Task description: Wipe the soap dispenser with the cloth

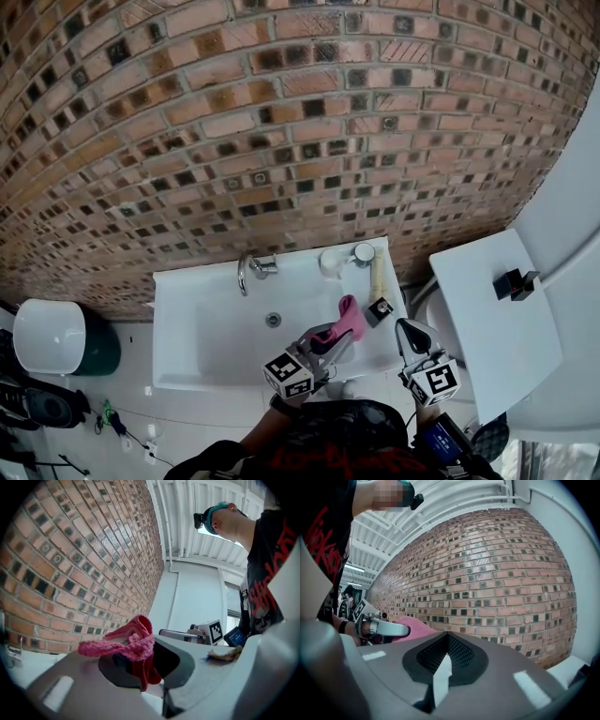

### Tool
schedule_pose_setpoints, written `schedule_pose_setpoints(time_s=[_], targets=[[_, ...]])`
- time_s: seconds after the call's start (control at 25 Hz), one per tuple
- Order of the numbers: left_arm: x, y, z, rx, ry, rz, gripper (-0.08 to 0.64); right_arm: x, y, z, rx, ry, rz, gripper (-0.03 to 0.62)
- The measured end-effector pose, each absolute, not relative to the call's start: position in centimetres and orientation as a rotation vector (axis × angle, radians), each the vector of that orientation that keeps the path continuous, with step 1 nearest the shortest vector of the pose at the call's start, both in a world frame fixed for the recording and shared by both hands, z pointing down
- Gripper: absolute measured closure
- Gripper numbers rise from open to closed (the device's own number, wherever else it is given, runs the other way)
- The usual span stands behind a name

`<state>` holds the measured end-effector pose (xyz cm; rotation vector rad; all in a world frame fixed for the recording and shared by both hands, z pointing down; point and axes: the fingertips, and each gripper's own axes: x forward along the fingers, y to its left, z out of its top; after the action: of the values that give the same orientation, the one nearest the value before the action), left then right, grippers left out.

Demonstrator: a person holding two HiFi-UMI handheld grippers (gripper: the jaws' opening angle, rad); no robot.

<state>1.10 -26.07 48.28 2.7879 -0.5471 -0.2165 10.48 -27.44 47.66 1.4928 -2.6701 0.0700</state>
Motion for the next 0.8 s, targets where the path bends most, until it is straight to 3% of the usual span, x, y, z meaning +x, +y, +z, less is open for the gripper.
schedule_pose_setpoints(time_s=[0.8], targets=[[0.2, -26.2, 48.9, 2.772, -0.554, -0.209, 0.518, 9.7, -28.2, 49.0, 1.468, -2.624, 0.181, 0.592]])
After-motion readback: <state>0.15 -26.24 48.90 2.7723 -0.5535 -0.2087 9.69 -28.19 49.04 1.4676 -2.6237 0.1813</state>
